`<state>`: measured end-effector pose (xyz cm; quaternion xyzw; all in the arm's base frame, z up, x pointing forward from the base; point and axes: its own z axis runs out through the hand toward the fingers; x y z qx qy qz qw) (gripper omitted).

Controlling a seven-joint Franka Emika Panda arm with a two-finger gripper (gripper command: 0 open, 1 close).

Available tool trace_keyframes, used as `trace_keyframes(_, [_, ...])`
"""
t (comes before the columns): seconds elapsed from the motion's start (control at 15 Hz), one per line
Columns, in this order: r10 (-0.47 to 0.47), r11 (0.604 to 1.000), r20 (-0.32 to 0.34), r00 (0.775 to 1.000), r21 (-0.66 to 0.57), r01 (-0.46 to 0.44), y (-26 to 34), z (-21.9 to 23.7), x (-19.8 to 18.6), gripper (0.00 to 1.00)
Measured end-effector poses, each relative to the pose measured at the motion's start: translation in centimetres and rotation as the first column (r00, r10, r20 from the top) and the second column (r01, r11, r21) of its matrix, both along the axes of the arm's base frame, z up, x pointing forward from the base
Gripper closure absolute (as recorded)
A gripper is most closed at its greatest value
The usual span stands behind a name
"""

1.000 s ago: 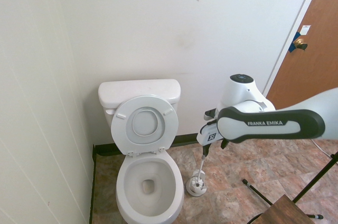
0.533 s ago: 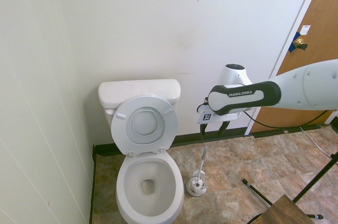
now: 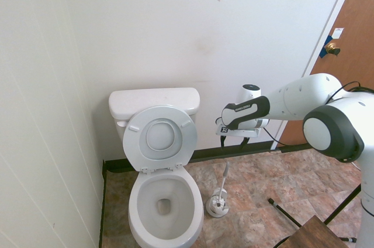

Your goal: Clean the toilet

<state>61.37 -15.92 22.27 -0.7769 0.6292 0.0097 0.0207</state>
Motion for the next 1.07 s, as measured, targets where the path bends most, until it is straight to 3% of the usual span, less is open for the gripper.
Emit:
trace_keyframes(0.4, [-0.054, 0.998, 0.019, 0.998, -0.016, 0.055, -1.2, -2.2, 1.7, 0.0])
trace_keyframes(0.73, [-0.152, 0.988, 0.024, 0.988, -0.016, 0.152, -3.7, -8.6, 2.6, 0.0])
trace_keyframes(1.07, [-0.197, 0.98, -0.025, 0.98, -0.01, 0.197, -4.1, -15.6, 3.4, 0.0])
